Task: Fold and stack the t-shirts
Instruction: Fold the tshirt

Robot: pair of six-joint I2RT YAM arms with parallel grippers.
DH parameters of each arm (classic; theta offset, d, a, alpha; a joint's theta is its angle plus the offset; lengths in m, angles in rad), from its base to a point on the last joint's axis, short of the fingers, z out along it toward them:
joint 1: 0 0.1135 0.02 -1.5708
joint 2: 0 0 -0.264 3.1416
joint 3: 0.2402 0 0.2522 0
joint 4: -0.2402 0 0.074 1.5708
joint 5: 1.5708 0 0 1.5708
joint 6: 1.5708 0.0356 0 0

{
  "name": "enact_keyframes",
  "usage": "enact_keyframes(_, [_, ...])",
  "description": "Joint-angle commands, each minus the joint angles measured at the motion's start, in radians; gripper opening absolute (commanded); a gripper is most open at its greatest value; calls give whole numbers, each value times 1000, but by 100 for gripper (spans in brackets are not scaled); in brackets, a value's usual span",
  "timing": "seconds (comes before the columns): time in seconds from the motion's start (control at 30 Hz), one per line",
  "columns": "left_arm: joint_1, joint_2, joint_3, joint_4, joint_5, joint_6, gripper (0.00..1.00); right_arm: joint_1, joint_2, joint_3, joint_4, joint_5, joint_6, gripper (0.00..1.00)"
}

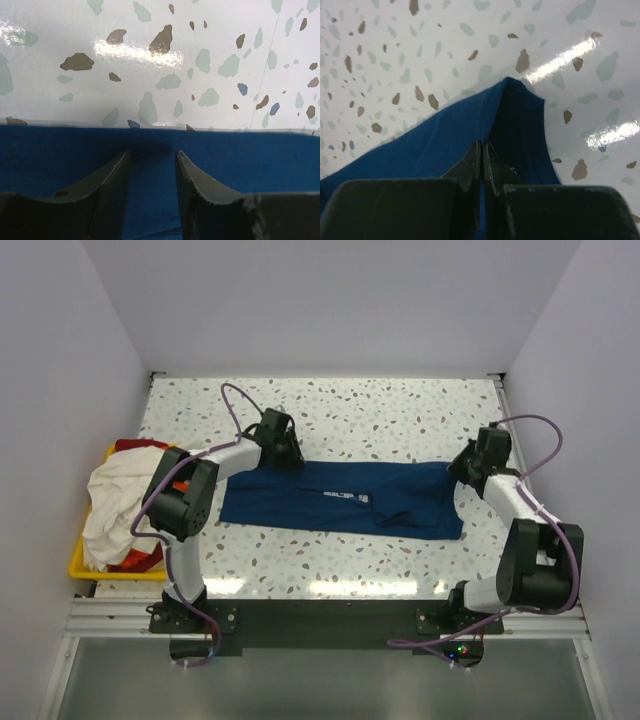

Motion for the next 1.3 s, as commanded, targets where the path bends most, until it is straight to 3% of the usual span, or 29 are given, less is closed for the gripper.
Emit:
enact_keyframes(0.0, [8,31,19,1,-14,-13,45,-4,30,-37,-64,66,-21,0])
enact_keyframes(0.2, [9,34,26,-5,-14,-14,45,-4,149,-11,-80,90,2,0])
enact_keyframes(0.3, [9,31,34,-5,-14,-13,45,-4,183,23,-83,96,7,6])
enact_keyframes(0.47, [9,17,65,-15,-14,18,45,-4,228,67,-98,96,2,8])
enact_keyframes(0.7, [13,-48,173,-84,-57,107,53,-5,278,95,-104,82,-7,10])
enact_keyframes(0.83, [13,-115,128,-105,-73,122,54,-4,333,148,-112,98,-18,11])
enact_keyframes(1.03, [13,-241,-13,-82,-59,107,54,12,547,400,-162,44,-17,9])
enact_keyframes(1.17, [0,-321,-98,-49,-33,80,54,42,703,700,-262,29,-39,12])
enact_keyframes(1.23, [-9,-335,-139,-30,-22,67,54,64,815,817,-286,-28,-63,20])
enact_keyframes(1.27, [-20,-338,-148,-22,-22,64,54,73,855,930,-318,-43,-74,30])
